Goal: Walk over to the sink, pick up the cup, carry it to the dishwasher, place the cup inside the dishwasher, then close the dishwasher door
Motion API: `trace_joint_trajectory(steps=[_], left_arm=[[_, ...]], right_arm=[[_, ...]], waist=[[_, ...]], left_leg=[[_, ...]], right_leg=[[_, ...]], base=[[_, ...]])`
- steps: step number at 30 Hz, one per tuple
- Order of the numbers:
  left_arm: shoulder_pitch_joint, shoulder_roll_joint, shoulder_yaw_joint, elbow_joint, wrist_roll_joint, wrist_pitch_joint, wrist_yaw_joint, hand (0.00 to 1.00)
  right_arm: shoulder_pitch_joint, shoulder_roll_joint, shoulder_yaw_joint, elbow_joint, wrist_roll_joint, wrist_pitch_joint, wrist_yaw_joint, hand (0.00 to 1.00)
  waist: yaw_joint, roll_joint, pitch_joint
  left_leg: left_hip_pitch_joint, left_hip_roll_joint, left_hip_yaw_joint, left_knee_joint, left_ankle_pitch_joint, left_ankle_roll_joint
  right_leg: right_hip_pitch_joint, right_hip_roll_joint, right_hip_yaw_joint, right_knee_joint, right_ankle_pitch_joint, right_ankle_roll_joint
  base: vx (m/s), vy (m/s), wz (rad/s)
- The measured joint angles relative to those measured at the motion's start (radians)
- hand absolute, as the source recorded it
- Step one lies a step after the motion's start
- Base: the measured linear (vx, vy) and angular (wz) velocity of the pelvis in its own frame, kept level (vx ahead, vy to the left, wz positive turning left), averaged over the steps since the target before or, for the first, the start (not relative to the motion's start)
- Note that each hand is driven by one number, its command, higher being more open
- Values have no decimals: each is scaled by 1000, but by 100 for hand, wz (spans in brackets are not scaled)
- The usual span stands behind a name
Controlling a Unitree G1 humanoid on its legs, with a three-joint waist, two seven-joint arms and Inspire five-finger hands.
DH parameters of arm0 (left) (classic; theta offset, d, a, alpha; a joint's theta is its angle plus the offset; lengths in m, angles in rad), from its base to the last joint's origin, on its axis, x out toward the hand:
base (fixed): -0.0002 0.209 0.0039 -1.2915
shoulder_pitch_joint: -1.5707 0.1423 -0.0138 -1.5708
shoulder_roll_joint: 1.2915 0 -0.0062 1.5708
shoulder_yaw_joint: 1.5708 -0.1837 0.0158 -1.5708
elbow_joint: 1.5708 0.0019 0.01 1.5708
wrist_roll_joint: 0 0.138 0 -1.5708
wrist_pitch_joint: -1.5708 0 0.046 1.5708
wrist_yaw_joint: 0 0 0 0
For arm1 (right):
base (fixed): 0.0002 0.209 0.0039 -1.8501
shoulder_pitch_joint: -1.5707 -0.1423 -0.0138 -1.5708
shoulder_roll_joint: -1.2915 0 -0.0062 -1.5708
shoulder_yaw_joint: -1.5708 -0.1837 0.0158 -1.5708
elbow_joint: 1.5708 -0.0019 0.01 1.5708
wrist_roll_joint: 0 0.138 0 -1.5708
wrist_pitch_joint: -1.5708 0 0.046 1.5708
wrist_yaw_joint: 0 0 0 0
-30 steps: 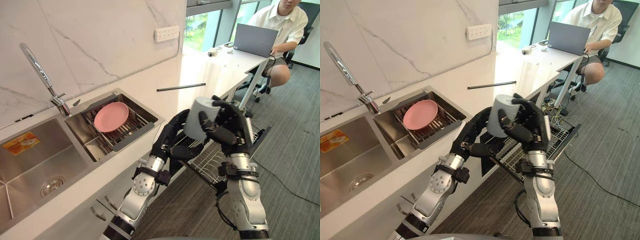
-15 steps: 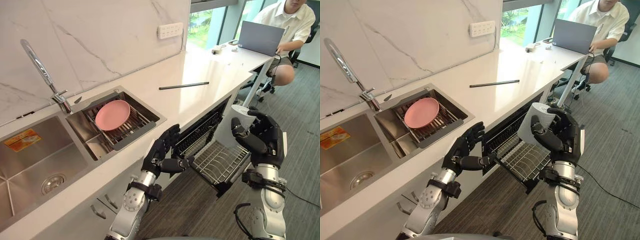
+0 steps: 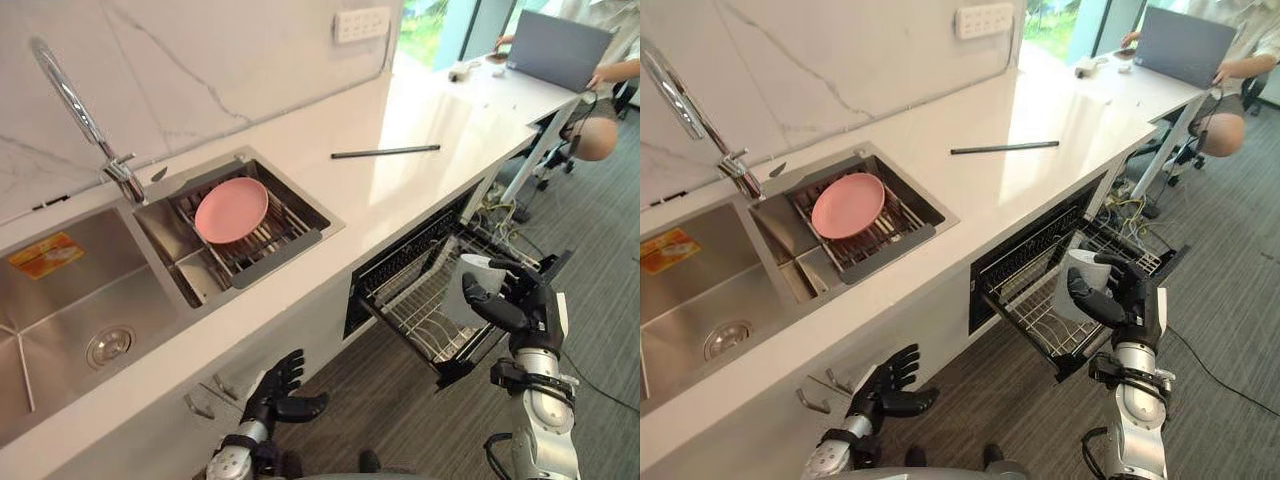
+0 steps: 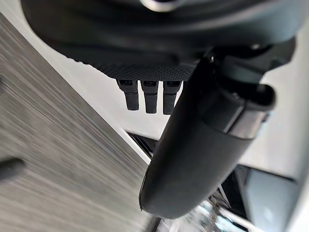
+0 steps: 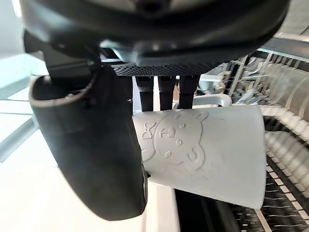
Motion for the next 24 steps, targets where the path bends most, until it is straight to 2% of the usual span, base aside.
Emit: trace_joint_trajectory(steps=[4,5,7,10,15,21,24], left_arm=[[-61,6,103,124,36,-3,43,90],[-93,11,127,163,36,-4,62,90],[-113,14,140,185,36,-5,79,90],[-137,23,155,227,36,-15,110,90],[-150,24,171,263,33,-27,136,90],[-181,23,197,263,-17,-50,158,90],[-200,22,198,263,-25,-50,168,90]], right_arm=[[-101,-55,1,86,-45,2,-22,30],[-146,-90,1,119,-75,3,-30,30],[-182,-122,2,149,-98,3,-37,30],[-282,-192,12,240,-145,5,-63,30],[-361,-246,35,319,-192,32,-99,30],[-408,-264,67,335,-231,55,-115,30],[-430,-269,83,341,-267,62,-126,30]], waist=[[8,5,74],[16,9,111],[23,14,135],[28,38,194],[50,69,247],[72,73,297],[78,74,298]], left_leg=[[-56,-3,-2,24,9,9],[-78,-3,-3,40,9,9],[-101,-4,-5,55,7,10],[-142,-3,-12,83,6,11],[-186,-1,-15,100,7,11],[-218,0,-15,109,9,8],[-233,0,-11,116,9,8]], right_leg=[[-52,-4,-5,24,1,0],[-74,-5,-5,38,0,0],[-90,-5,-7,44,1,-1],[-129,-6,-13,70,-1,-3],[-184,-5,-15,115,-13,-7],[-246,-8,-19,195,-49,-13],[-268,-11,-23,219,-61,-14]], base=[[-13,14,6],[-43,17,5],[-39,3,5],[-52,-5,7],[-42,-11,2],[-25,-27,4],[5,-25,7]])
